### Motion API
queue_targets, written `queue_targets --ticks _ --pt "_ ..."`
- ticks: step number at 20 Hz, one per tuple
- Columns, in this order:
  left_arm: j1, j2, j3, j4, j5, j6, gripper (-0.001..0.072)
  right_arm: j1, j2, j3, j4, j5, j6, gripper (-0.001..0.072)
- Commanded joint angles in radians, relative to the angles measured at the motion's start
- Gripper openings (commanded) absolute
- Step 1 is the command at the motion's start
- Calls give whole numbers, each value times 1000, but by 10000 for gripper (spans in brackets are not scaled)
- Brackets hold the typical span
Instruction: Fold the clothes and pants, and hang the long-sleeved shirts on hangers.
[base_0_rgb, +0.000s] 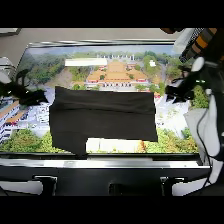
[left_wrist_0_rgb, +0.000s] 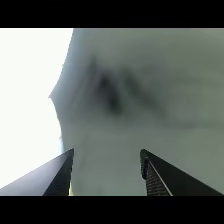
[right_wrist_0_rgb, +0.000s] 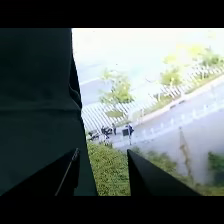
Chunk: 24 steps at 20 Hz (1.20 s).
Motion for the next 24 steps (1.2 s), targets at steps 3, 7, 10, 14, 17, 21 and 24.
queue_targets --ticks 3,7,10,14,17,21,24 --pt "312 371 -645 -283 122 167 484 -239 271 -364 253 -95 -132 371" --pt "411 456 -921 -402 151 312 483 -257 367 -575 330 -199 -183 369" --pt "391 456 -971 -412 173 352 463 -257 372 -639 407 -204 -223 369" --pt "358 449 -972 -412 192 355 462 -257 372 -653 436 -204 -236 354" --pt "316 426 -974 -412 199 360 461 -257 372 -653 456 -204 -240 353" --pt "285 381 -974 -412 177 359 452 -257 372 -653 497 -202 -240 354" --pt "286 372 -974 -413 166 359 180 -257 372 -653 525 -182 -240 352"
